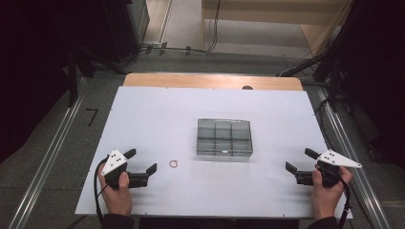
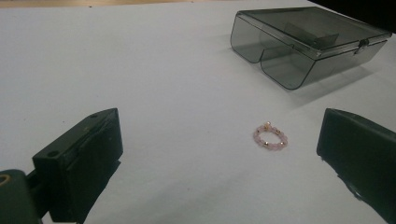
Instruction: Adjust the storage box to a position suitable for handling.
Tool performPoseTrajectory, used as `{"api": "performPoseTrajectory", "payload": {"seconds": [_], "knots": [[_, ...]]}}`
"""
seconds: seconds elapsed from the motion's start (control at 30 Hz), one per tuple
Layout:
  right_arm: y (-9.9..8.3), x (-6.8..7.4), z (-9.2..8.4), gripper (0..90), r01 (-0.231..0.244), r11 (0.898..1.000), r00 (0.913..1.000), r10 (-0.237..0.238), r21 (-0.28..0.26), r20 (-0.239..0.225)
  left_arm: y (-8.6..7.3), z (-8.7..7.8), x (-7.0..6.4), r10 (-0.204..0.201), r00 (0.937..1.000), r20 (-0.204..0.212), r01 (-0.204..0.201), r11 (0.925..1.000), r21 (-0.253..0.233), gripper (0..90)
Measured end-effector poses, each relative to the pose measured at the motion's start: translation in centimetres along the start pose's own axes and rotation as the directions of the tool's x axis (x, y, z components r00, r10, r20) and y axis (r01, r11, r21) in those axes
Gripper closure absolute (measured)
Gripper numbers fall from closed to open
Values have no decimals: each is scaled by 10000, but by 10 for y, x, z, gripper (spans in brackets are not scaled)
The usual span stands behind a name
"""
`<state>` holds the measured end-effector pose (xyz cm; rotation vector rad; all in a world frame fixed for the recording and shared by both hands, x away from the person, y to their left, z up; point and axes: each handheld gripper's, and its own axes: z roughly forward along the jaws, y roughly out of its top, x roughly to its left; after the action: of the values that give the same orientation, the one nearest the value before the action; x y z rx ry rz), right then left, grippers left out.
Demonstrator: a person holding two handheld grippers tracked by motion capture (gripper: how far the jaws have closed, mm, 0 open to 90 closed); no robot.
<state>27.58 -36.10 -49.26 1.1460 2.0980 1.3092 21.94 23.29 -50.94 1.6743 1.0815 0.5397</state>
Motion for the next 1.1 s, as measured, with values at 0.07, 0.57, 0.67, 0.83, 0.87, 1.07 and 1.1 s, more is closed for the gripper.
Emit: {"api": "performPoseTrajectory", "payload": {"seconds": [0.07,0.57,0.67,0.83,0.87,1.07,1.1], "knots": [[3,3,-1,0,70,9999,10000,-71,78,69,0,0,1,-116,9999,9,116,9999,-53,4],[43,14,7,0,389,9984,9990,-379,407,-237,1,2,2,-123,9999,26,123,9999,26,5],[54,15,11,0,404,9984,9987,-391,401,-337,1,1,2,-208,9998,50,208,9998,-55,5],[72,19,19,8,540,9976,9976,-520,441,-457,1,1,3,-235,9997,86,235,9997,-4,5],[75,20,21,8,624,9971,9968,-601,425,-536,1,1,3,-241,9997,105,241,9997,12,5],[88,25,37,15,820,9946,9939,-769,633,-796,1,1,3,-270,9995,164,269,9996,34,5],[90,26,40,17,814,9945,9934,-756,659,-860,1,1,3,-275,9995,170,275,9996,35,5]]}}
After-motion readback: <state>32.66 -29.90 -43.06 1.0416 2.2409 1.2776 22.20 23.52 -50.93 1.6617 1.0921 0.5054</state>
